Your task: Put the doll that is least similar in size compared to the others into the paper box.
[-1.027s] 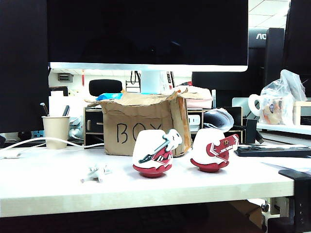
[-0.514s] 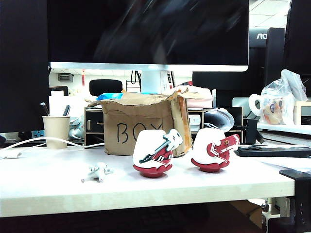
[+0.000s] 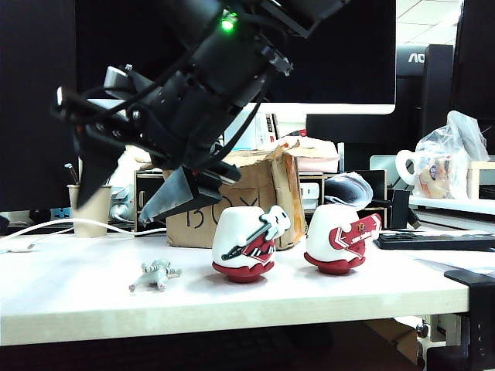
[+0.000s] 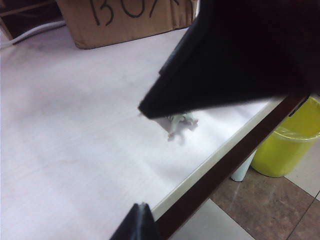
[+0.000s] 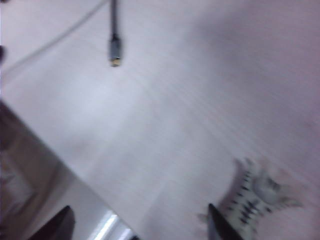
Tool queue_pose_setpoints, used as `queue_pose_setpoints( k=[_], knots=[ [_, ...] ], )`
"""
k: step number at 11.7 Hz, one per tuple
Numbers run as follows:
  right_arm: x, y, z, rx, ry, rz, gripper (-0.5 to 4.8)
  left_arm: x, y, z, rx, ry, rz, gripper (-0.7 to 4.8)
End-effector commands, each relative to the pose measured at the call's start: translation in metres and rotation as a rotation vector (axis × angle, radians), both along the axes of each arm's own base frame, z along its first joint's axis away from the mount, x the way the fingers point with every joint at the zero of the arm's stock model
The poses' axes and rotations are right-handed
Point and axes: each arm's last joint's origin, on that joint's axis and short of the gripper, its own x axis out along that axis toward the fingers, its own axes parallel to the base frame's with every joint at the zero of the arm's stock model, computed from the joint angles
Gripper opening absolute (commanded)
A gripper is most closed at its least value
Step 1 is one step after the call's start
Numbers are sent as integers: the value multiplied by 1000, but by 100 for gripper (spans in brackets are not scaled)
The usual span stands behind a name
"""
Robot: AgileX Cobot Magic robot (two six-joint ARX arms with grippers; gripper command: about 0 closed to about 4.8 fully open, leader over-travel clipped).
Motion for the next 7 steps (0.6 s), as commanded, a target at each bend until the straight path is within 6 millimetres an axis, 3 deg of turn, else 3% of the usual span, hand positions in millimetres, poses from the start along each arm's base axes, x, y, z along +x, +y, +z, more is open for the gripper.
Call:
queue_pose_setpoints(
  k=[1,2,7],
  knots=[
    [1,2,-3,-29,-31,-47,453,0,0,2,-6,-12,-3,-5],
    [2,2,-6,-41,-27,-64,474,0,0,2,-6,-12,-3,-5],
    [7,4,-25,-93,-27,-106,471,0,0,2,-6,-13,-3,-5]
  ],
)
